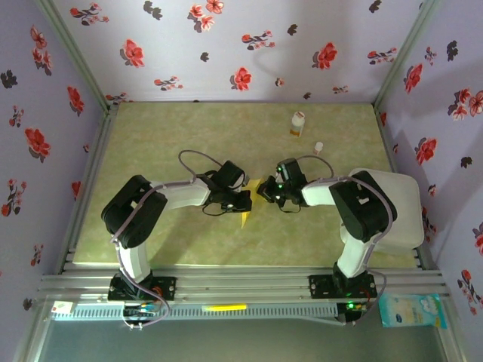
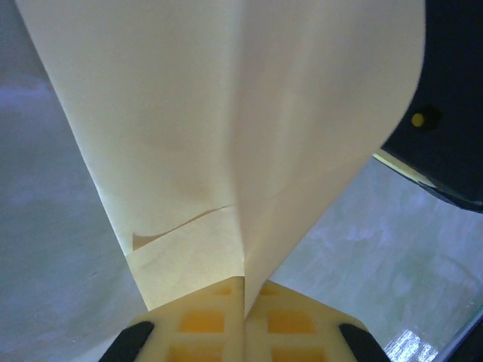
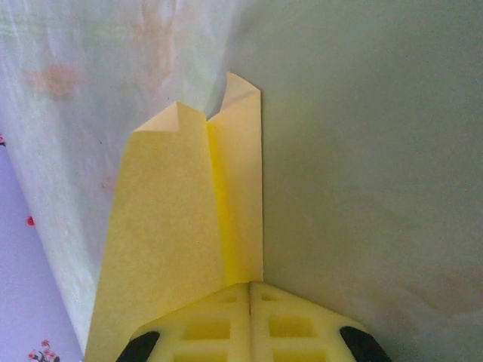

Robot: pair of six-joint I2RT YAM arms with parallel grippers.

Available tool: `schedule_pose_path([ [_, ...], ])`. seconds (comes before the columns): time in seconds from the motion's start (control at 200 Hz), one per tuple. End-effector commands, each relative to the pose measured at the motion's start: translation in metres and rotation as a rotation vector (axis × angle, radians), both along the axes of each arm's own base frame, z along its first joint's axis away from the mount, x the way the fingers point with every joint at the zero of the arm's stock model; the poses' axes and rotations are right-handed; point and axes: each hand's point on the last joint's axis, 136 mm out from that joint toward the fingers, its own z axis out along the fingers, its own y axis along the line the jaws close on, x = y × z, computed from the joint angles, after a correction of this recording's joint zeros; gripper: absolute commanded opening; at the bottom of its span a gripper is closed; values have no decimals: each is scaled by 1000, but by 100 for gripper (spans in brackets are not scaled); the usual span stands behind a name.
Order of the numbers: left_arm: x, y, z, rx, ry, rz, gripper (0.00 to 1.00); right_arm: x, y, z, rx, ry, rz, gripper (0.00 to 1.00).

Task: Fold a paper plane with a square sheet of paper (pick it up from the middle)
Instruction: Fold the wing for the fifth time at the center of the table.

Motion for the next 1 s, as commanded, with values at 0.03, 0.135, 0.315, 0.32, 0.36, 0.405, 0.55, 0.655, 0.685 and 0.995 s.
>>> schedule_pose_path([
  [0.03, 0, -8, 0, -42, -4, -61, 0, -7, -6, -15, -67, 29, 33, 0],
  [0.135, -2, -11, -1, -71, 3, -90, 0, -8, -6, -16, -84, 31, 56, 1],
  [0.315, 0, -8, -7, -70, 9, -93, 0, -9, -6, -18, -104, 39, 74, 1],
  [0.32, 0, -8, -7, -71, 9, -93, 0, -9, -7, -17, -104, 39, 74, 1],
  [0.36, 1, -7, -9, -72, 6, -87, 0, -9, -7, -17, -102, 39, 73, 2],
  [0.405, 1, -6, -11, -81, 4, -77, 0, -9, -7, -16, -102, 39, 73, 2],
  [0.55, 0, -2, -18, -93, 4, -56, 0, -9, -7, -14, -99, 34, 73, 3],
  [0.655, -2, 1, -23, -99, 3, -51, 0, -8, -6, -8, -88, 24, 70, 5],
  [0.685, -3, 1, -23, -102, 0, -50, 0, -8, -6, -5, -85, 17, 66, 6],
  [0.995, -4, 4, -27, -146, -17, -36, 0, -10, -21, 18, -96, -34, 18, 16],
])
